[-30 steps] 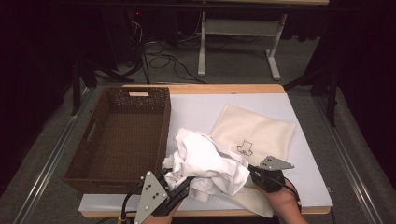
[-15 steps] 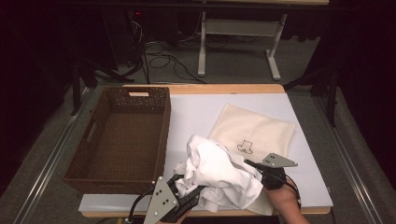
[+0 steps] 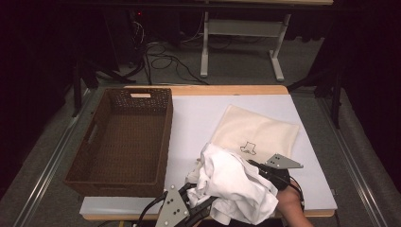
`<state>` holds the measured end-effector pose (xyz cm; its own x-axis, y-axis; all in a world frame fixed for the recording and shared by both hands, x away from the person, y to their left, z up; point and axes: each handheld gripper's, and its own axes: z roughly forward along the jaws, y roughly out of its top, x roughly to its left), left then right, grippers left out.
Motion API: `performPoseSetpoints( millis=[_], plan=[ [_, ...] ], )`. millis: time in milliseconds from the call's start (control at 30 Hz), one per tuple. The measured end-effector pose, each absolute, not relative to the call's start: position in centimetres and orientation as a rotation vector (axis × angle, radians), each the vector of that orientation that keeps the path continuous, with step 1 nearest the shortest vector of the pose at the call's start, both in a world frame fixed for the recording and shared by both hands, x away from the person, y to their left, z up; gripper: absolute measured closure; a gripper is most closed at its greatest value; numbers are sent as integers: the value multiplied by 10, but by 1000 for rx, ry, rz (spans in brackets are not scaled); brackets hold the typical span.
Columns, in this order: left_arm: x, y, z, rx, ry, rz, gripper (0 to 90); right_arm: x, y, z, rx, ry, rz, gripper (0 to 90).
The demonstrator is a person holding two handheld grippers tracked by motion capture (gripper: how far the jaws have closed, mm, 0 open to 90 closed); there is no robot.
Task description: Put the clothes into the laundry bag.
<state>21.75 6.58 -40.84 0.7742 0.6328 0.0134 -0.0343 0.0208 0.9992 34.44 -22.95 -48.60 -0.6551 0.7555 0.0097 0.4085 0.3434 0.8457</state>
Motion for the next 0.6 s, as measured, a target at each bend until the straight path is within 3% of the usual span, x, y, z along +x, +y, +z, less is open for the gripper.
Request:
performPoseSetpoints(
  millis=[167,400,600],
  plan=[
    [236,55,-432,1561,563,597,709,343,-231,-485,1030,2210,1255,883],
    [258,60,-468,1662,722,550,710,342,-235,-481,1041,2182,1294,883],
    [263,51,-479,1735,744,533,709,341,-236,-478,1029,2166,1312,883]
  ],
)
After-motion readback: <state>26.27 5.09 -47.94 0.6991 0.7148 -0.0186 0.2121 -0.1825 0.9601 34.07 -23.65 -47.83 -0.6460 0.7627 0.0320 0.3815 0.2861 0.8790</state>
